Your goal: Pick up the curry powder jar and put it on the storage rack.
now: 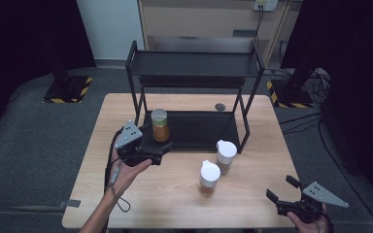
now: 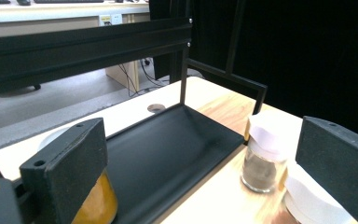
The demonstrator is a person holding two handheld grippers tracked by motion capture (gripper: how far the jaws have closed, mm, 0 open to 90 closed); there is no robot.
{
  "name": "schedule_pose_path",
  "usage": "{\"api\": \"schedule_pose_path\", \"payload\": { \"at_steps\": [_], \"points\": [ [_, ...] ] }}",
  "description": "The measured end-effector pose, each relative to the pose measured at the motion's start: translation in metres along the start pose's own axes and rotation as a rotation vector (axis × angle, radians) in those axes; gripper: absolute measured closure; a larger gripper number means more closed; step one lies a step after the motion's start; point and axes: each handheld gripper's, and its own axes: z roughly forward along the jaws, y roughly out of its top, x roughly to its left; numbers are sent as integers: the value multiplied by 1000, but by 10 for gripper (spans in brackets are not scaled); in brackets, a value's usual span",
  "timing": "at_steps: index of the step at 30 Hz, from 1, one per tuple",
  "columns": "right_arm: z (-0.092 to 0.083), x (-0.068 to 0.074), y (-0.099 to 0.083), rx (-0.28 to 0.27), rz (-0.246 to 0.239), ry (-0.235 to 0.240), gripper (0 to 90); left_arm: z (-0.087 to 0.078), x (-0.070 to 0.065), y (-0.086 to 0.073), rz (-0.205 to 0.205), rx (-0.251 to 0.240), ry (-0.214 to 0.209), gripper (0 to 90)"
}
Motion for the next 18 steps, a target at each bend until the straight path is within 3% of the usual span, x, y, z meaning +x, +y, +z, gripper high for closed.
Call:
{"api": "schedule_pose_path", "payload": {
  "at_steps": [10,18],
  "points": [
    [0,0,0,3,-1,-2,48,-19,-1,-15,6,8,-24,10],
    [0,0,0,3,-2,-2,49,-31,-5,-29,-12,-3,-16,11]
  ]
}}
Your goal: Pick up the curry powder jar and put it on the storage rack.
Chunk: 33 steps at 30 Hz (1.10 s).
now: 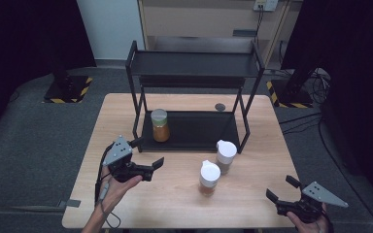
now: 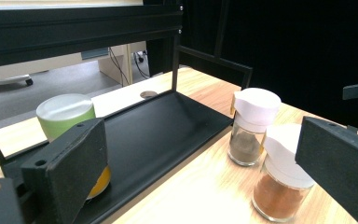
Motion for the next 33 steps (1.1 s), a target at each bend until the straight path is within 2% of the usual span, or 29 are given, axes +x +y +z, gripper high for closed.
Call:
{"api": "schedule_pose_path", "payload": {
  "at_steps": [5,8,15,27,33],
  "points": [
    [0,0,0,1,-1,0,48,-9,-1,-15,-25,-34,11,12],
    [0,0,0,2,-2,-1,48,-12,-2,-23,-29,-38,14,12],
    [0,1,0,3,-1,-2,48,-18,-5,-33,-13,-23,41,12],
    [0,1,0,3,-1,-3,48,-28,-7,-55,-13,12,81,14],
    [0,1,1,4,0,-3,48,-32,-6,-68,-11,27,79,14]
  ]
}}
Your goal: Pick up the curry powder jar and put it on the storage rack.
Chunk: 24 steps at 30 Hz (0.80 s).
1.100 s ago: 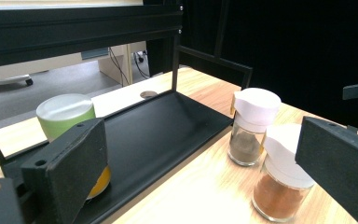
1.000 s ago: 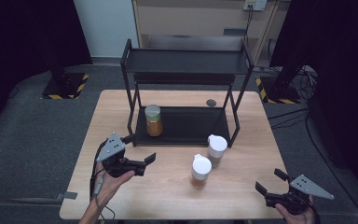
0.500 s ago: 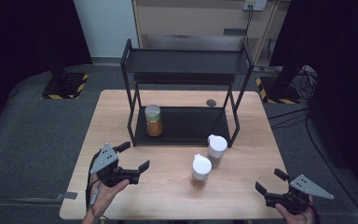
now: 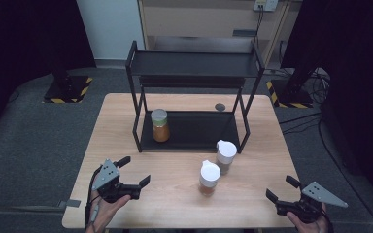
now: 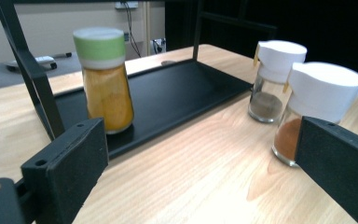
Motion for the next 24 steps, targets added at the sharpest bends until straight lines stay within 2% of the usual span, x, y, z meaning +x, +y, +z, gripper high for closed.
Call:
{"api": "schedule_pose_path", "payload": {
  "at_steps": [8,17,24],
  "points": [
    [0,0,0,0,-5,3,48,-9,0,-19,-10,9,14,13],
    [0,0,0,-2,-5,2,47,-12,2,-30,-14,2,9,14],
    [0,0,-1,-5,-8,1,46,-17,5,-39,-31,1,22,14]
  ]
}}
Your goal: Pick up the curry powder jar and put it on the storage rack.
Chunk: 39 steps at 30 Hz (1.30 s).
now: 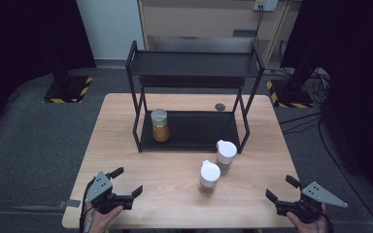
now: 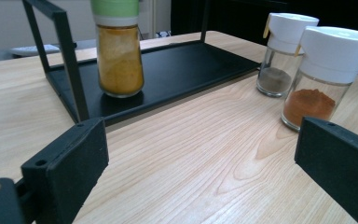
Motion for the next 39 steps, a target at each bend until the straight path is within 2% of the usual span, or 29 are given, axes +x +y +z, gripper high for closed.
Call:
{"api": "schedule_pose_path", "payload": {
  "at_steps": [6,13,21,30,36,39],
  "points": [
    [0,-1,-1,-6,-1,3,42,-3,5,-6,-2,-12,9,14],
    [0,0,-1,-12,0,3,25,-5,8,-8,16,0,10,11],
    [-1,0,-3,-21,12,-6,22,-8,15,-12,30,-11,11,4],
    [-3,0,-4,-29,27,-11,16,-9,23,-15,21,-14,-8,0],
    [-3,2,-3,-15,4,-12,15,-6,24,-14,25,-18,-25,0],
    [-4,1,-3,-10,-1,-7,18,-5,26,-15,11,-24,-29,0]
  ]
}}
